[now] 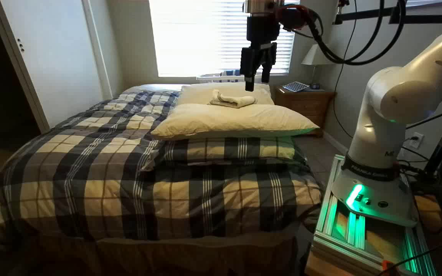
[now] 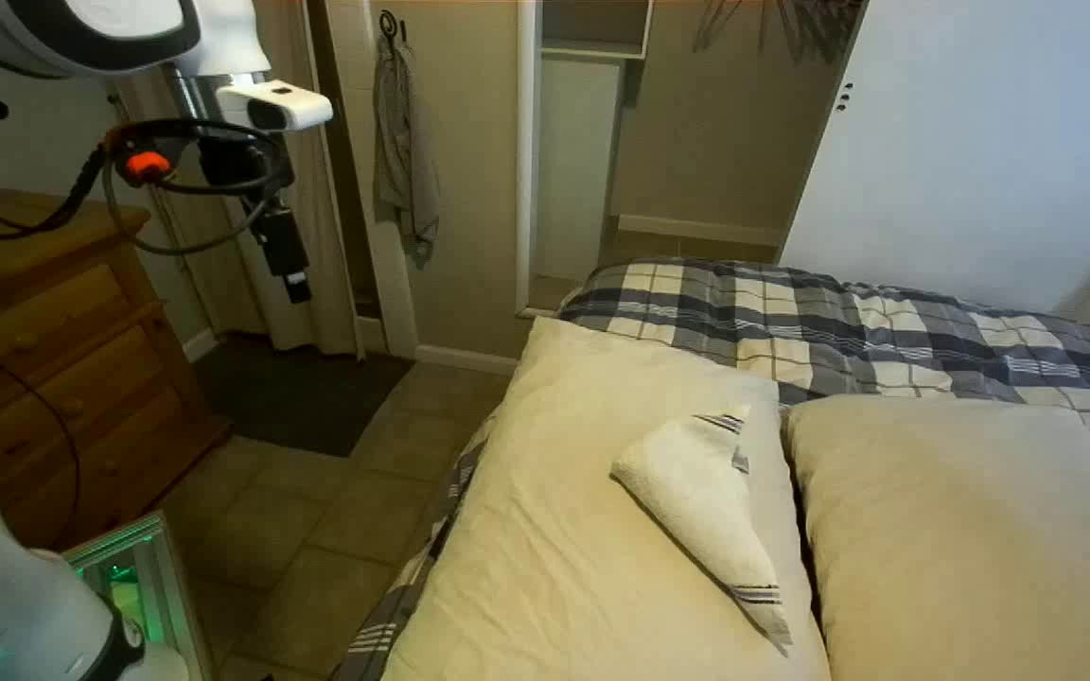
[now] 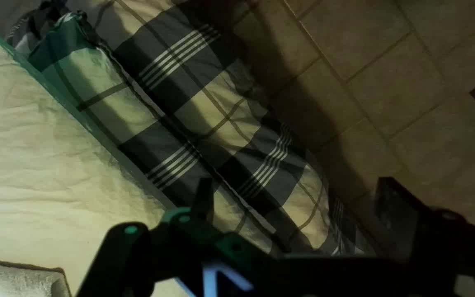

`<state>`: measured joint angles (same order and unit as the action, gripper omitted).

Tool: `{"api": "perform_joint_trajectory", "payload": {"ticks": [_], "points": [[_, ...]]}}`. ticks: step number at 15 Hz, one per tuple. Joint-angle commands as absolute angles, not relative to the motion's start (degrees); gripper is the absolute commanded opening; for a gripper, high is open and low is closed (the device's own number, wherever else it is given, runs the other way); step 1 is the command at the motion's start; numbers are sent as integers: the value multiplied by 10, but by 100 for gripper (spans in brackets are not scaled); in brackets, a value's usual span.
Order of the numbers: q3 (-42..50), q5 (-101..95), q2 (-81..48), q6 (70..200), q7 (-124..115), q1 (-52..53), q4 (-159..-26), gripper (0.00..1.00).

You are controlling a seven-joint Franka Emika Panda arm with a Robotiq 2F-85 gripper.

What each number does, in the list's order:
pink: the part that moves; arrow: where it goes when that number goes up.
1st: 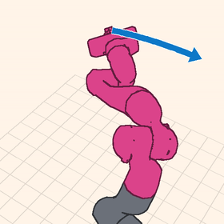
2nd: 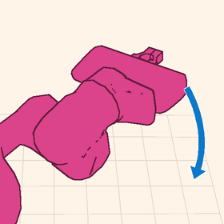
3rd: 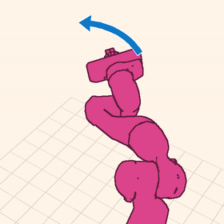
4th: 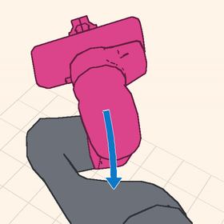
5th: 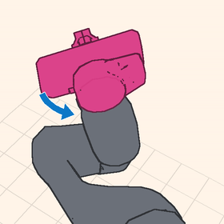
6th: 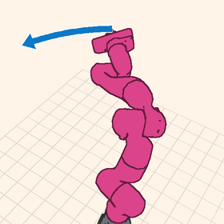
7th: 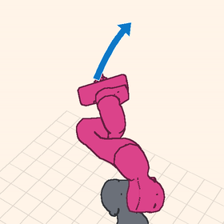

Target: Unfold the towel

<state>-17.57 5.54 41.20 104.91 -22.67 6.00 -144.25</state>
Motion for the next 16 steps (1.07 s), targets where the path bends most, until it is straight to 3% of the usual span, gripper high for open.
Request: {"api": "perform_joint_trajectory", "payload": {"ticks": [1,6,16], "points": [[-173,53,411,1048,-229,64,-1441,100],[-178,33,396,1068,-242,44,-1440,100],[-118,-164,220,1365,-261,-108,-1381,100]]}}
